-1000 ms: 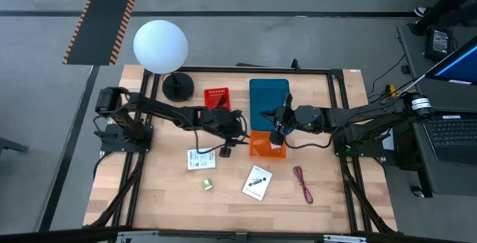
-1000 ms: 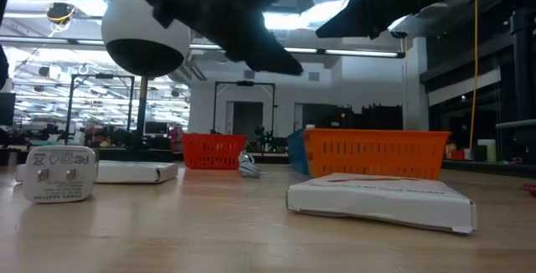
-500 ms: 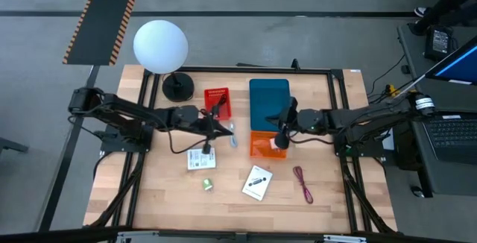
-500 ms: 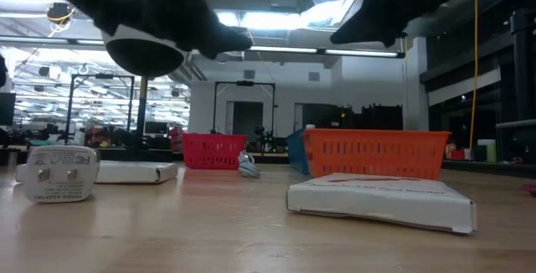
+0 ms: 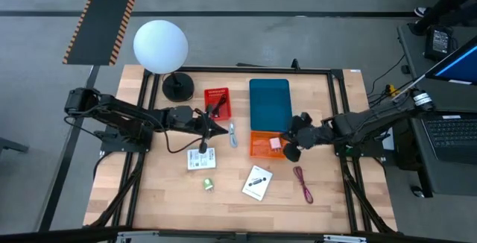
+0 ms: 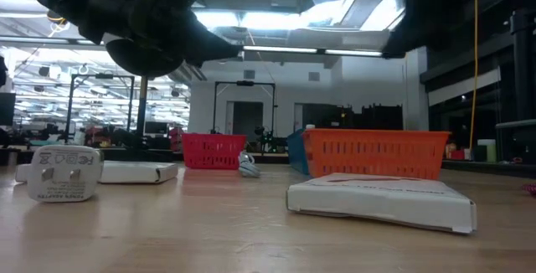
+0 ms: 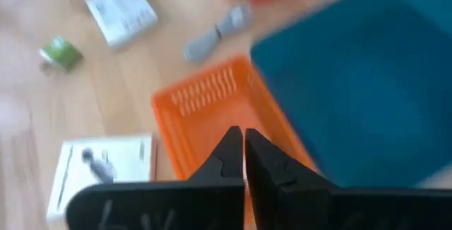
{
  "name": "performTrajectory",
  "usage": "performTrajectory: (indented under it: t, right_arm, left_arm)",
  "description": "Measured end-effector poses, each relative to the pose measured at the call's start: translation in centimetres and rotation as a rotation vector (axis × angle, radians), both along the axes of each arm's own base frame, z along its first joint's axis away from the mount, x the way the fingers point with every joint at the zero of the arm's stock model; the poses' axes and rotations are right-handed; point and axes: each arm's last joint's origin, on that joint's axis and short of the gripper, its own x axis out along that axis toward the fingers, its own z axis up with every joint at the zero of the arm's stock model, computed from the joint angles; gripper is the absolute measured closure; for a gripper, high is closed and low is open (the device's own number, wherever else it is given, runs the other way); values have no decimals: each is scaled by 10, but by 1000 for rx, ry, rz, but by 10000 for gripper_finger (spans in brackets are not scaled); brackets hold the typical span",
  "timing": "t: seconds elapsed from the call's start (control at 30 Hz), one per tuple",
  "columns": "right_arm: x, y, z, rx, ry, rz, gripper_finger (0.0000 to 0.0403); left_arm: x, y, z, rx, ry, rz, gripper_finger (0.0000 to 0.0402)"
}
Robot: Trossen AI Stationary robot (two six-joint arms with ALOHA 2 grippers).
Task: Pick and place items into bin
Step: Put the pink charger cable into the red bin
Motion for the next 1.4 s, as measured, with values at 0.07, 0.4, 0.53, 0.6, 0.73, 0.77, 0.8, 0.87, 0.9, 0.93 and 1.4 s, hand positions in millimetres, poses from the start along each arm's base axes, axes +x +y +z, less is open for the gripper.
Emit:
performTrajectory:
  t: [0.07, 0.4, 0.53, 0.6, 0.73, 0.77, 0.8, 0.87, 0.9, 0.93, 1.4]
  right_arm:
    - [-6, 7, 2, 43, 66, -46, 403]
    - [-15, 56, -1, 272, 332, -170, 403]
    - [-18, 78, -12, 332, 482, -256, 403]
    - [-18, 88, -17, 346, 526, -278, 403]
    - [-19, 105, -24, 364, 555, -324, 403]
    - [-20, 108, -26, 384, 563, -342, 403]
    - [-21, 111, -27, 403, 569, -364, 403]
    - [-23, 116, -30, 430, 574, -415, 401]
    - [-24, 118, -31, 434, 574, -437, 398]
    - [-24, 121, -33, 436, 575, -452, 395]
    - [-18, 138, -65, 363, 619, -488, 252]
  left_arm:
    - [0, 0, 1, 11, -7, -3, 400]
    - [1, 1, 3, 43, -33, -4, 397]
    - [1, 1, 3, 46, -34, 8, 400]
    - [1, 1, 3, 50, -34, 20, 400]
    - [1, 2, 3, 56, -33, 48, 396]
    - [1, 2, 3, 58, -33, 57, 396]
    - [1, 3, 3, 59, -31, 65, 396]
    - [1, 3, 3, 62, -26, 75, 398]
    - [1, 3, 2, 63, -25, 78, 399]
    - [1, 3, 2, 64, -25, 80, 399]
    - [1, 3, 2, 63, -25, 80, 394]
